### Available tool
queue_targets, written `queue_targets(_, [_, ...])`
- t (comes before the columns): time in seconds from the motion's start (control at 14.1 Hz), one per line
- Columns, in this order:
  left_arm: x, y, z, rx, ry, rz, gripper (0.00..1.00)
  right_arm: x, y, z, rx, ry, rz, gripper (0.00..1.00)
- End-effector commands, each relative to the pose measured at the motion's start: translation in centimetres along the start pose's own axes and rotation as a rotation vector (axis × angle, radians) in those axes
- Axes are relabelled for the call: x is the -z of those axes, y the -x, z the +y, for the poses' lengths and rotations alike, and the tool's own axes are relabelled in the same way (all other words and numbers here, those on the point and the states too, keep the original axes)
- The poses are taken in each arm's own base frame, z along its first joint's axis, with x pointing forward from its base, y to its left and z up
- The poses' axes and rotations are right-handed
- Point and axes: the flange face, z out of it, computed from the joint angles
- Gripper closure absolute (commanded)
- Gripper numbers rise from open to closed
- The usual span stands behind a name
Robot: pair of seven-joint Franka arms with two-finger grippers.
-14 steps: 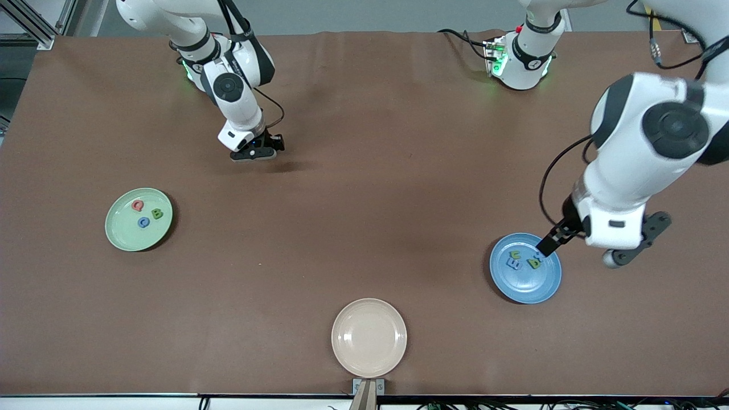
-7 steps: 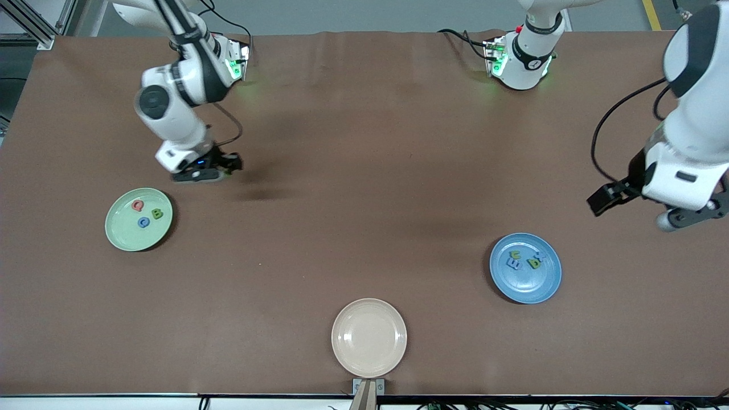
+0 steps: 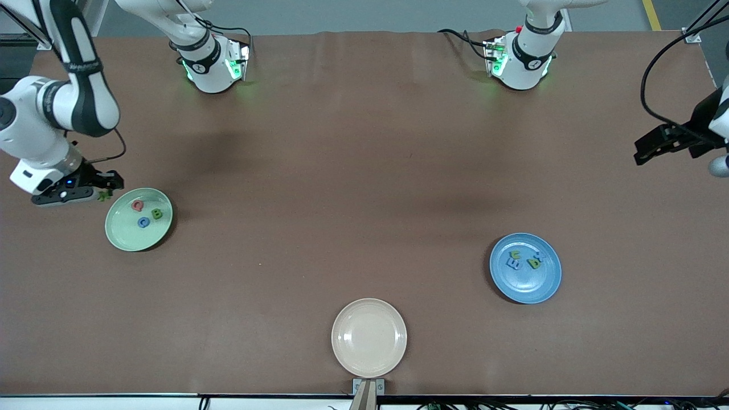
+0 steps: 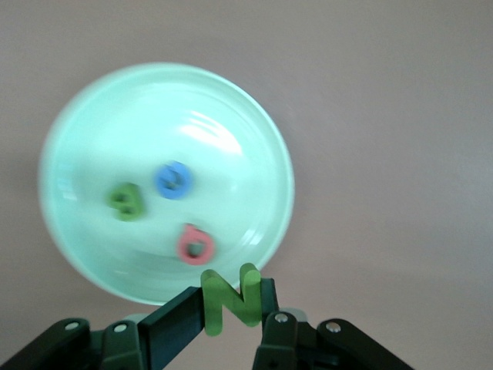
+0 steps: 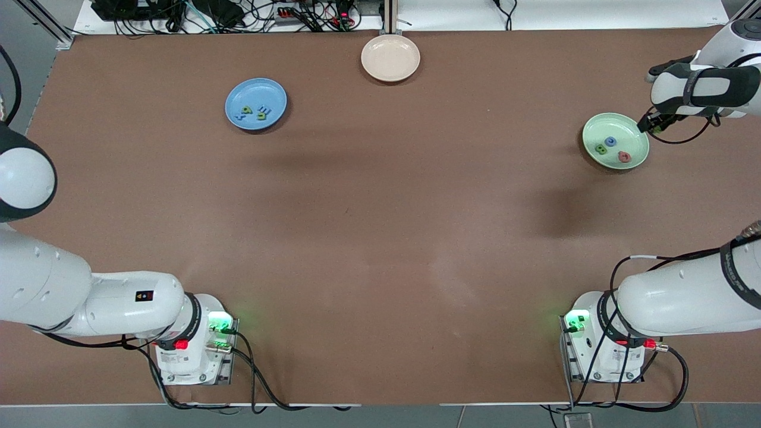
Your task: Sort upper and lower case letters into plates
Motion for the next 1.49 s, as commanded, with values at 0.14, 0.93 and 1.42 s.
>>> queue_targets(0.14, [0.9,3.1,-0.9,-0.031,0.017,0.005,0.00,-7.7,-2.1,-2.4,0.026,-0.016,-0.058,0.85])
queue_targets(0.93, [1.1,3.1,-0.7,-0.012,0.061,0.009,0.00,8.5,-4.2,-2.4,-0.032,-0.202,-0.160,0.00])
queue_targets(1.42, [1.4,3.7,2.8,-0.030,0.058,0.009,0.00,25.2,-0.1,-9.0,-0.264,-0.189,-0.111,0.00])
